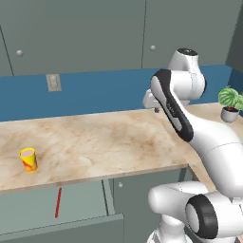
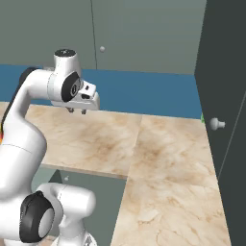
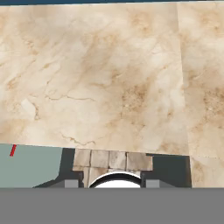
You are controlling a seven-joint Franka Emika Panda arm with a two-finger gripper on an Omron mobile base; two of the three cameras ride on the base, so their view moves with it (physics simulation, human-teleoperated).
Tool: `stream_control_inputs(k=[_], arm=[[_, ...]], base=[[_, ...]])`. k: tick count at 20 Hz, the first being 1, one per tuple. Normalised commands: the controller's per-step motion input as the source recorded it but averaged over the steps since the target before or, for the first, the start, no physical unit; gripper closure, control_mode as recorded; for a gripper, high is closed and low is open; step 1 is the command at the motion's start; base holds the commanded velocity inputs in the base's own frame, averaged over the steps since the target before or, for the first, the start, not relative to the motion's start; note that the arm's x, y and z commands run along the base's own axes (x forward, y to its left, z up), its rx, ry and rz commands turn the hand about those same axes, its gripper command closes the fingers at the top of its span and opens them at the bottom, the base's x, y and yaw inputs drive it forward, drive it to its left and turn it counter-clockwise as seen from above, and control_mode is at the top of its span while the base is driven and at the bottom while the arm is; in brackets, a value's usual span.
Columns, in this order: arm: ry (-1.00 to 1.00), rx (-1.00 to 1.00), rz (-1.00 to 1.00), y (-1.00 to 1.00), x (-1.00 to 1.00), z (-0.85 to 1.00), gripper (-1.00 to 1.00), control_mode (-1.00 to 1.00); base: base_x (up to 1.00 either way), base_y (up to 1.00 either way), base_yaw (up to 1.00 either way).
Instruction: Pick up the straw from the left drawer and put it inside the smoothie cup.
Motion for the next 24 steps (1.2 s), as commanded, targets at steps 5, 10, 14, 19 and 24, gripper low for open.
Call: stream_control_inputs(k=[5,10,14,19,24], arm=[[-0.01,0.00,0.00,0.00,-0.35,-0.26,-1.00,-1.00],[-0.10,0.00,0.00,0.00,-0.43,-0.42,-1.00,-1.00],[-0.02,0.00,0.00,0.00,-0.18,-0.33,-1.00,-1.00],[0.00,0.00,0.00,0.00,-0.08,-0.22,-1.00,-1.00],[0.00,0.00,0.00,0.00,-0.02,-0.03,-1.00,1.00]], base=[[0.00,0.00,0.00],[0.00,0.00,0.00],[0.00,0.00,0.00],[0.00,0.00,0.00],[-0.21,0.00,0.00]])
